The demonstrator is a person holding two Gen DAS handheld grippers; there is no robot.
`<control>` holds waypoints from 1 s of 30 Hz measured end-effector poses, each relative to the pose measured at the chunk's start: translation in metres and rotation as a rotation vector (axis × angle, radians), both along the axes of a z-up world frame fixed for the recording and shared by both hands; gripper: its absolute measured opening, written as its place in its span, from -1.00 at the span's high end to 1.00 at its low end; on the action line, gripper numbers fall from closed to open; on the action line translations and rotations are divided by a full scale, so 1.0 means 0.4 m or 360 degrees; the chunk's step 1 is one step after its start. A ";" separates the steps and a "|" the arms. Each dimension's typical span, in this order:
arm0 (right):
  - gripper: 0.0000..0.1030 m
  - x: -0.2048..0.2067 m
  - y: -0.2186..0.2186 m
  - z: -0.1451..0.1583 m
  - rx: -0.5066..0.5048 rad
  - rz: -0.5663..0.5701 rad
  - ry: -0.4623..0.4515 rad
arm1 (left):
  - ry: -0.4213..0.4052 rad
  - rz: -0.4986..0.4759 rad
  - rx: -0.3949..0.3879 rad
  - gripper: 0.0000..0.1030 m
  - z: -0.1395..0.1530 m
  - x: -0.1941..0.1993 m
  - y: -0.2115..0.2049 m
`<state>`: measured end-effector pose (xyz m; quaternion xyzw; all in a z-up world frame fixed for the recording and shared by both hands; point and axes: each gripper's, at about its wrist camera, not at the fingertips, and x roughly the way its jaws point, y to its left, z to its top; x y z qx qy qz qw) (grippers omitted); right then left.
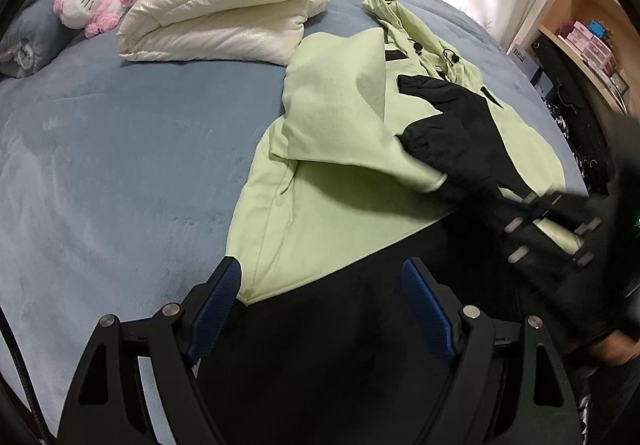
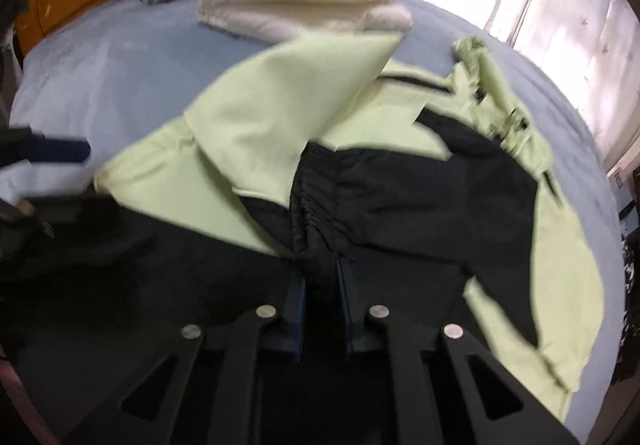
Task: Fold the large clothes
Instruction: 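Grasp the jacket side edge with the right tool and fold it inward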
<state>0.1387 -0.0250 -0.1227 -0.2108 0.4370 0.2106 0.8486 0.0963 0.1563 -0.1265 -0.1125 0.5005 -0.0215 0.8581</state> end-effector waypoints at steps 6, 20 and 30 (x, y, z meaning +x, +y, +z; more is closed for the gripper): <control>0.75 0.049 -0.155 0.193 0.0249 -0.0246 -0.0280 | -0.0036 -0.0014 -0.0011 -0.58 0.015 0.002 -0.013; 0.05 0.060 -0.492 -0.075 0.0686 -0.0776 0.0475 | 0.0015 -0.0066 0.0133 -0.58 -0.009 0.056 -0.061; -0.09 0.026 -0.471 0.061 0.0780 -0.0647 0.0307 | -0.0042 -0.0182 -0.0047 -0.58 0.067 0.143 -0.050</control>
